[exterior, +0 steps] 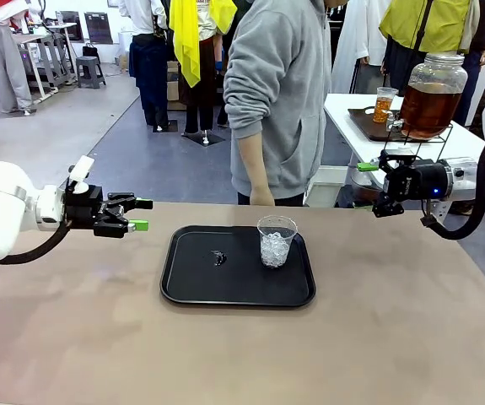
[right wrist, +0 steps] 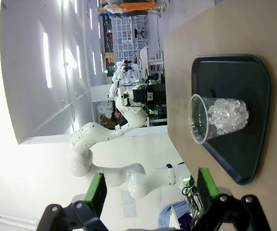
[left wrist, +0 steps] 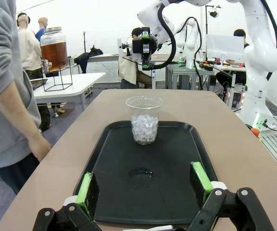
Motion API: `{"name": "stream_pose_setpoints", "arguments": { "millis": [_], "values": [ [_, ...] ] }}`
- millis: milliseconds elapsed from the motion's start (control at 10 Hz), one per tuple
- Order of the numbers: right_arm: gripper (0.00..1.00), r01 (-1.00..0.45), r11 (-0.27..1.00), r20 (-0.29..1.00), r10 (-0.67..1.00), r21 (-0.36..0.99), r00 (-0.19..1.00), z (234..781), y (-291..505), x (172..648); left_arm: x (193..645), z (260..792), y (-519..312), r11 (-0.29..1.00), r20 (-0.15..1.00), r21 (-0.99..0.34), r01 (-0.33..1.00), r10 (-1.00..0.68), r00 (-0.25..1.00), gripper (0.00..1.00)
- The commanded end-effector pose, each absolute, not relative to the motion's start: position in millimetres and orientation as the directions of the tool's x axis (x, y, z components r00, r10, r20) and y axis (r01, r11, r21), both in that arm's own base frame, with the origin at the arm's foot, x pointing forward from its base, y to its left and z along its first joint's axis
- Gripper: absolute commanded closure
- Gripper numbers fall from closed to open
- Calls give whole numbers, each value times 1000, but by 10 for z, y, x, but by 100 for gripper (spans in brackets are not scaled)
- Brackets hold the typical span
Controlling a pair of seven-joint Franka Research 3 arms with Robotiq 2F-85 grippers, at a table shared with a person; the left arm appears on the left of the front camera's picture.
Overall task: Pour the drink into the iced cup.
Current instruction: Pick up the iced cup indicated by the human and present it to them.
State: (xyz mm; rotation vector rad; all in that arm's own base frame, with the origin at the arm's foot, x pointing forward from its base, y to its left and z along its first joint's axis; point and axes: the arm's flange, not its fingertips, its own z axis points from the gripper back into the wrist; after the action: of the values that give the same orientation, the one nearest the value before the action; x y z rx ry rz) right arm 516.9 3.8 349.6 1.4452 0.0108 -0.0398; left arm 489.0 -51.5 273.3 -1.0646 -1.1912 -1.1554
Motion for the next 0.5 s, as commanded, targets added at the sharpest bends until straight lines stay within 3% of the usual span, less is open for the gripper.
{"name": "stream_pose_setpoints", "arguments": {
  "millis": [0, 400],
  "values": [
    [0, 31, 130, -28, -26, 991, 999, 3507, 37, 5174, 4897, 2751, -523, 117, 996, -7, 993, -87, 17, 0],
    [0, 31, 130, -28, -26, 991, 999, 3507, 37, 5174, 4897, 2751, -523, 117, 996, -7, 993, -87, 17, 0]
  ]
}}
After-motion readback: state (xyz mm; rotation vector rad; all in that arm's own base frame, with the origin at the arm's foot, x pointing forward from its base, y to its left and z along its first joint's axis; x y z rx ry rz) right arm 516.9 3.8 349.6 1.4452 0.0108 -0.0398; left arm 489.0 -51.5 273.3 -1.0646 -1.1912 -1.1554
